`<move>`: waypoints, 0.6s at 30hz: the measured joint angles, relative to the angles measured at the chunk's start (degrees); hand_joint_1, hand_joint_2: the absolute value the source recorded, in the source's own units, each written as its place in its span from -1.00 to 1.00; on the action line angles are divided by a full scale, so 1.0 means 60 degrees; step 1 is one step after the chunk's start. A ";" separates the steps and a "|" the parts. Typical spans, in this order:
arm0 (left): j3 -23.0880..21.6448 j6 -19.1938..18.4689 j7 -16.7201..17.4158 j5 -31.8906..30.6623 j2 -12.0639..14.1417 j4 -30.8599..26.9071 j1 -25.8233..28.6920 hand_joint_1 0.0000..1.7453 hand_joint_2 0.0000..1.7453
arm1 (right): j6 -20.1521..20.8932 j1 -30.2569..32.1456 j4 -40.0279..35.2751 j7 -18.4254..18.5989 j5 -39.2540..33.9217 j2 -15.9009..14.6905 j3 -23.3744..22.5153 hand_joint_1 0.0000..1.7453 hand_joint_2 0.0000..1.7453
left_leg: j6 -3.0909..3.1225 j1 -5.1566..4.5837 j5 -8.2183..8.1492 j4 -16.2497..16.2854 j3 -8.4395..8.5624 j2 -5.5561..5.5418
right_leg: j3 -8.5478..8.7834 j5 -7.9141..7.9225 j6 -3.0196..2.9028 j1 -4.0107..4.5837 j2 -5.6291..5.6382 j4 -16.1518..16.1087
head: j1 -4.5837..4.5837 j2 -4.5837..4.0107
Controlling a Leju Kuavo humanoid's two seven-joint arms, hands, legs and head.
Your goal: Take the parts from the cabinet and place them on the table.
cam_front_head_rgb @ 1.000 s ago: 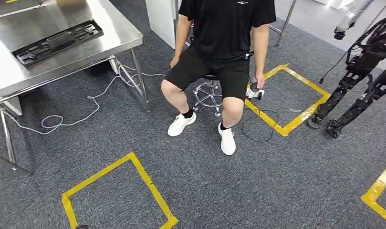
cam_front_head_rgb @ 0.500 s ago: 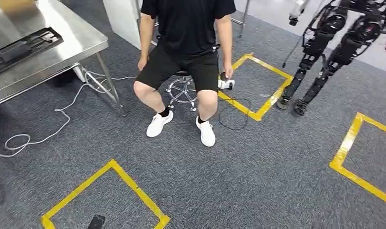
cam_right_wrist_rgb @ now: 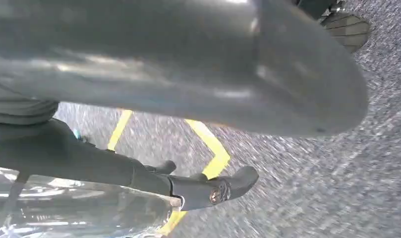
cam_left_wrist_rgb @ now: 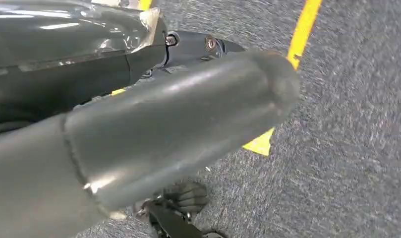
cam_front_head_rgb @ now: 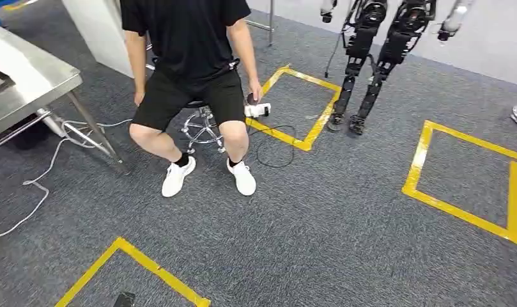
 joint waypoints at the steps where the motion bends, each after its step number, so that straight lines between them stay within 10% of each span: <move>1: 0.0000 -0.0018 0.0036 -0.0033 0.0015 0.0000 -0.0005 -1.00 -1.00 | 0.0029 -0.0019 0.0000 0.0000 -0.0014 -0.0003 -0.0004 -1.00 -1.00 | 0.0043 -0.0012 0.0000 -0.0427 0.0162 -0.0484 | -0.0064 0.0005 0.0040 0.0090 0.0093 0.0060 | -0.0007 0.0000; 5: -0.0004 -0.0029 0.0091 -0.0051 0.0011 0.0000 -0.0070 -1.00 -1.00 | 0.0073 0.0052 -0.0004 -0.0004 -0.0025 -0.0051 -0.0015 -1.00 -1.00 | 0.0239 -0.0103 0.0086 -0.0526 0.0155 0.0011 | -0.0360 0.0140 0.0347 0.0092 0.0528 -0.0023 | -0.0011 0.0000; 8: -0.0004 -0.0033 0.0127 -0.0047 -0.0007 -0.0004 -0.0083 -1.00 -1.00 | 0.0087 0.0060 -0.0004 -0.0055 -0.0014 -0.0098 -0.0018 -1.00 -1.00 | 0.0432 -0.0077 0.0188 -0.0623 0.0148 0.0382 | -0.0878 -0.0472 0.0240 0.0096 -0.0492 0.1105 | 0.0077 0.0000; 11: 0.0000 -0.0022 0.0153 -0.0047 -0.0022 0.0000 -0.0007 -1.00 -1.00 | 0.0087 0.0057 -0.0004 -0.0109 -0.0007 -0.0117 -0.0018 -1.00 -1.00 | 0.0434 -0.0124 0.0178 -0.0615 0.0117 0.0822 | -0.1711 -0.1092 0.0258 0.0051 -0.0674 0.2897 | 0.0084 0.0000; 15: -0.0022 0.0372 0.0124 -0.0255 -0.0091 0.0000 -0.0013 -1.00 -1.00 | 0.0087 0.0148 -0.0004 -0.0189 0.0000 -0.0168 -0.0036 -1.00 -1.00 | 0.0313 -0.0091 0.0102 -0.0597 0.0190 0.1250 | -0.0308 -0.0214 0.0598 -0.0057 -0.1168 0.0564 | 0.0088 0.0000; 16: -0.0025 0.0533 0.0116 -0.0262 -0.0084 -0.0007 -0.0014 -1.00 -1.00 | 0.0087 0.0134 -0.0004 -0.0215 0.0011 -0.0149 -0.0036 -1.00 -1.00 | 0.0241 -0.0157 0.0063 -0.0600 0.0217 0.1345 | -0.0133 -0.0275 0.0518 -0.0012 -0.1586 0.0144 | 0.0120 0.0000; 18: -0.0025 0.0824 0.0084 -0.0273 -0.0087 -0.0007 -0.0034 -1.00 -1.00 | 0.0087 0.0145 -0.0004 -0.0240 0.0026 -0.0135 -0.0044 -1.00 -1.00 | 0.0104 -0.0220 -0.0009 -0.0595 0.0276 0.1542 | -0.0071 -0.0217 0.0317 0.0033 -0.1322 0.0129 | 0.0029 0.0000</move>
